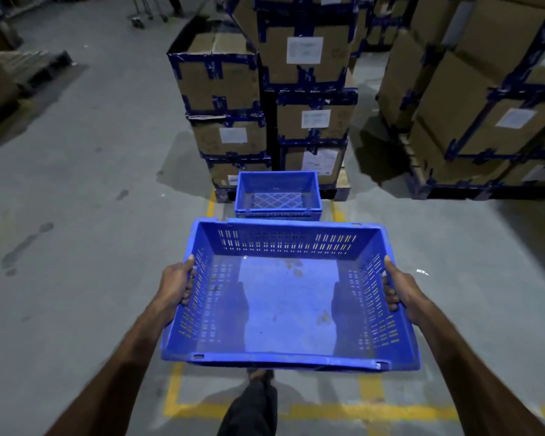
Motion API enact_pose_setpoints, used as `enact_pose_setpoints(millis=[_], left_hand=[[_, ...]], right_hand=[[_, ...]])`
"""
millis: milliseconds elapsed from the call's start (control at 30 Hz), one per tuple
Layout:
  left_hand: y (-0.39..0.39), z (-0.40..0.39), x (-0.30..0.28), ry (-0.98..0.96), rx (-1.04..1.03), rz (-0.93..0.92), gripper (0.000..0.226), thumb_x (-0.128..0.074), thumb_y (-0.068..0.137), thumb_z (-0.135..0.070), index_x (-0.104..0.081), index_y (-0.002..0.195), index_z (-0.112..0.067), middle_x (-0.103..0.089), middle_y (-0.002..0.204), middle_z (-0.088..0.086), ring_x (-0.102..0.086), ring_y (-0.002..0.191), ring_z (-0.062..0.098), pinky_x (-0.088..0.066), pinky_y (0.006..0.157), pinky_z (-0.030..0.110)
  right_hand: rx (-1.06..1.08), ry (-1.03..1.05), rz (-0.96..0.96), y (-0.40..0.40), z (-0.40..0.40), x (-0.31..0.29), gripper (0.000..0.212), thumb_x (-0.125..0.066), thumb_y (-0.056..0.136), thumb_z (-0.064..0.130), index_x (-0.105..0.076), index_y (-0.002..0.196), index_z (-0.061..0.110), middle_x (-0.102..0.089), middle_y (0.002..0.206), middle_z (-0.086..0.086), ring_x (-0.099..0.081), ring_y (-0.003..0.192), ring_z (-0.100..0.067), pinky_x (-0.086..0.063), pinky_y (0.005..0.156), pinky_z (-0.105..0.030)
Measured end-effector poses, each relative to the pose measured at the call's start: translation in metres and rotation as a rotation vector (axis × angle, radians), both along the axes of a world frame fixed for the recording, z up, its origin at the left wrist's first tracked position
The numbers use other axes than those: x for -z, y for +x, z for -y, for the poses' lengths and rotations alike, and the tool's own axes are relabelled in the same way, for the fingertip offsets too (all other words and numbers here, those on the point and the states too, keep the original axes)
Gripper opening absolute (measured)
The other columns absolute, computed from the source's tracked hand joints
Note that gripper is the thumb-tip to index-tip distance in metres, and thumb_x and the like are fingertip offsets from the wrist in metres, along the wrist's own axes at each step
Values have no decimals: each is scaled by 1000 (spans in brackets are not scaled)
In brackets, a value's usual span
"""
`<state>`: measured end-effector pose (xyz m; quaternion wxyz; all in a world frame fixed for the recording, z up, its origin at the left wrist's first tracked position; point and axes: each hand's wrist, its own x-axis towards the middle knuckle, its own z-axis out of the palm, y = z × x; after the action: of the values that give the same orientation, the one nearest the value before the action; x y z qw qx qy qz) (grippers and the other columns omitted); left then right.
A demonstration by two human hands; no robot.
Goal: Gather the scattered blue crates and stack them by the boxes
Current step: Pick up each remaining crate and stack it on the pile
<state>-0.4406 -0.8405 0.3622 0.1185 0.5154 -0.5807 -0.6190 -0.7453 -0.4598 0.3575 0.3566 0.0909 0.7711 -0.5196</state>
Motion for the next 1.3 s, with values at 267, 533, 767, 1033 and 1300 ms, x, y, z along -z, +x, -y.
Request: enact_pose_setpoints(millis=[267, 533, 767, 1033, 1300], left_hand=[[-86, 98, 38, 51, 68, -1, 43, -52, 102, -49, -50, 74, -17, -34, 57, 5, -24, 41, 12, -22, 47, 20], [-160, 189, 45, 3, 125, 11, 42, -53, 101, -49, -50, 76, -15, -36, 59, 8, -26, 43, 15, -26, 45, 24], [-199, 228, 66, 6, 129, 47, 39, -54, 101, -48, -51, 82, -15, -36, 59, 7, -27, 44, 15, -26, 44, 23], [-256, 268, 86, -28, 78, 124, 39, -52, 105, -39, -52, 79, -9, -38, 55, 9, -32, 38, 16, -29, 40, 22], [-350, 319, 90, -21, 61, 162, 42, -52, 106, -40, -49, 74, -13, -37, 57, 10, -31, 44, 13, -28, 44, 21]], right_hand=[[78, 52, -40, -57, 76, -11, 57, -49, 97, 65, -42, 70, 15, -27, 54, -1, -23, 41, -14, -23, 42, -22], [160, 35, -56, -92, 137, -9, 55, -50, 99, 60, -43, 71, 13, -29, 52, -1, -25, 38, -14, -24, 43, -23], [180, 78, -19, -129, 181, 20, 56, -52, 99, 60, -44, 68, 13, -31, 52, -2, -28, 40, -16, -26, 43, -23], [145, 101, 10, -205, 243, 55, 56, -49, 102, 55, -45, 67, 12, -30, 38, 2, -26, 27, -12, -25, 36, -17], [152, 42, 84, -306, 300, 88, 55, -49, 101, 58, -45, 68, 15, -27, 48, 2, -23, 33, -10, -22, 36, -17]])
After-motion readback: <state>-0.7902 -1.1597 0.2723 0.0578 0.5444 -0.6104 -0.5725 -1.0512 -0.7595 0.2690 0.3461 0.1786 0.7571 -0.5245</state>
